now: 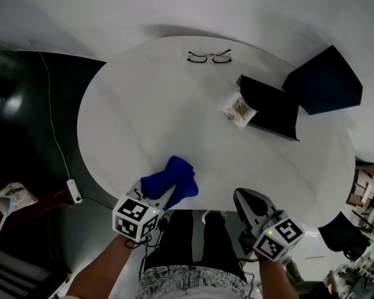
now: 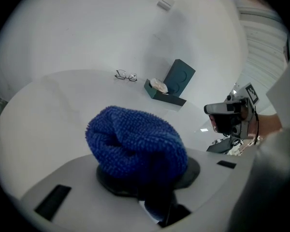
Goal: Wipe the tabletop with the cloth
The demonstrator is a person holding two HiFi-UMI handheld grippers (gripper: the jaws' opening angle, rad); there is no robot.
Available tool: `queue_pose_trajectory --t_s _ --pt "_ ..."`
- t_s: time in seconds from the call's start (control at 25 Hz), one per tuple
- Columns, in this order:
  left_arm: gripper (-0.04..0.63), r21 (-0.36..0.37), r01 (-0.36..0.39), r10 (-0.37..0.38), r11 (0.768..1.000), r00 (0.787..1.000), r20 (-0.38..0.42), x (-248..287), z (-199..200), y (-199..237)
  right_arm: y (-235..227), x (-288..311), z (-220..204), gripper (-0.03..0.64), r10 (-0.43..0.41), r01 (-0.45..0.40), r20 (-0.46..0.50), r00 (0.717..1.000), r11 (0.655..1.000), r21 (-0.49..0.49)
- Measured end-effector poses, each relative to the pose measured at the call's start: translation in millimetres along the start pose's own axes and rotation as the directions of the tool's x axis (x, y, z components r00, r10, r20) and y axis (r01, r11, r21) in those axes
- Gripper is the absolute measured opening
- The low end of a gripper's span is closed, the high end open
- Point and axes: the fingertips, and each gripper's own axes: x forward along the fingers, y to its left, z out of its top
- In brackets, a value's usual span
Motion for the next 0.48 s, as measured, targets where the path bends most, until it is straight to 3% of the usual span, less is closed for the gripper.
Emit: queue_pose_trajectory --t_s 0.48 --pt "0.124 0.050 0.048 -0.046 0.998 0.998 -0.051 32.6 5.0 -46.9 -30.2 -42.2 -4.6 0.008 -0.043 0.040 0.053 0.998 0.998 0.049"
